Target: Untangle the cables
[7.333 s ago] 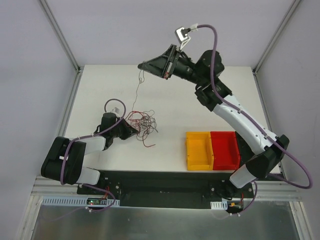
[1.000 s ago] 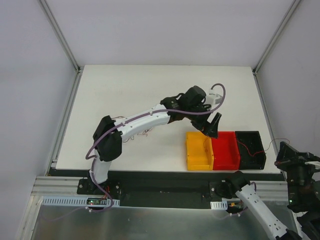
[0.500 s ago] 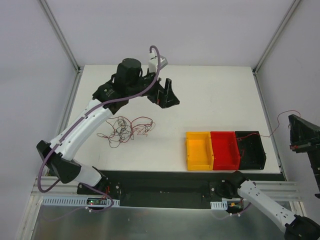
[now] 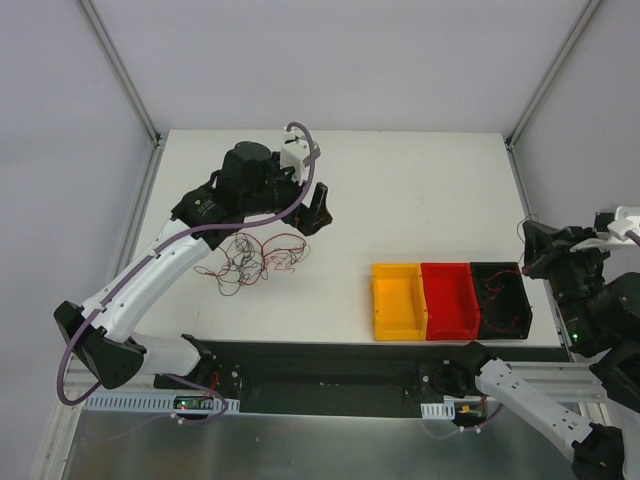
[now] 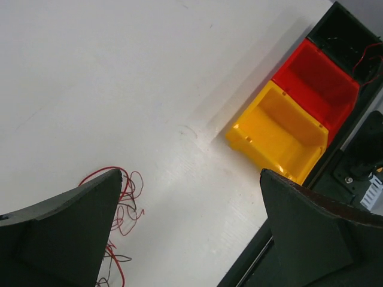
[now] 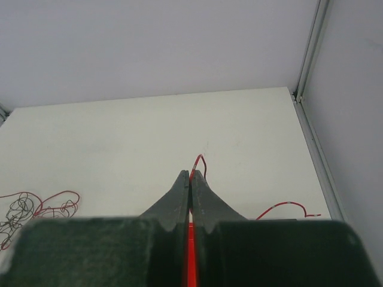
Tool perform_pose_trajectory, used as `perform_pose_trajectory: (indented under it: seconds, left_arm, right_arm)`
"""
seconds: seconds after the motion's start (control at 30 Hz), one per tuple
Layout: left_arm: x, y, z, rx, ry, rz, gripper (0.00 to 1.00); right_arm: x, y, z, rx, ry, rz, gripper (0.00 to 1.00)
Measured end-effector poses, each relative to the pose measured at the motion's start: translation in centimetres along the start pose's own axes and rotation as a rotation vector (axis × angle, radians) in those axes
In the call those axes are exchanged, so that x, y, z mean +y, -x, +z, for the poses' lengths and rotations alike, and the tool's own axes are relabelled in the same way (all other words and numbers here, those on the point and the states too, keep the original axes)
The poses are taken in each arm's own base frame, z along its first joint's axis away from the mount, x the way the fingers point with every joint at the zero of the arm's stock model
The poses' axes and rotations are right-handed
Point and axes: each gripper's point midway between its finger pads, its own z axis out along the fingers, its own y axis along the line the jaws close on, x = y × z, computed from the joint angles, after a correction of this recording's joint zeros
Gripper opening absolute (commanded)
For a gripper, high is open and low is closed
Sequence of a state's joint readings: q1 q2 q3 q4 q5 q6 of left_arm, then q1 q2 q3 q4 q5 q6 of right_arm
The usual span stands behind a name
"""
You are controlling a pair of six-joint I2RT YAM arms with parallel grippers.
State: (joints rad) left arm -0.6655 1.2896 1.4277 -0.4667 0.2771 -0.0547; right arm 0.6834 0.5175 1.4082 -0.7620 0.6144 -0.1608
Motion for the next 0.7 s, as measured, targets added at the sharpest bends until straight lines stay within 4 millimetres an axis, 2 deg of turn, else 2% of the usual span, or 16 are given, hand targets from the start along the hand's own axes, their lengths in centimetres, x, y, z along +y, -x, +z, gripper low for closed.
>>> perform_pose_trajectory:
  seconds: [0.1,0.23,0.37,0.53,0.63,0.7]
  left_arm:
    - [0.7,-1.1,0.4,0.025,0.025,0.007,0.99]
    - [1.1,-1.9,0.6,0.044,0.040,0.017,0.99]
    - [1.6,-1.9,0.6,0.041,0.062,0.037,0.99]
    - [1.9,-1.6,0.2,0.027,0.084,0.051,0.99]
    - [2.2,-1.7,0.3,0.028,0.098,0.058,0.99]
    - [2.4,-1.8,0.3,0.030,0.106,0.061,0.99]
  right_arm:
    - [0.5,-0.5,0.8,0.030,-0.003,-0.019,0.01]
    - [0.6,1.1,0.7,0.008,0.001,-0.003,0.01]
    - [0.4,2.6,0.1,-0.028,0.005,0.018,0.01]
    - [0.6,2.8,0.4,-0.034,0.006,0.015,0.01]
    - [1.2,1.4,1.4,-0.005,0.003,-0.001,0.01]
    - [1.7,-0.9,2.4,0.046,-0.001,-0.021,0.01]
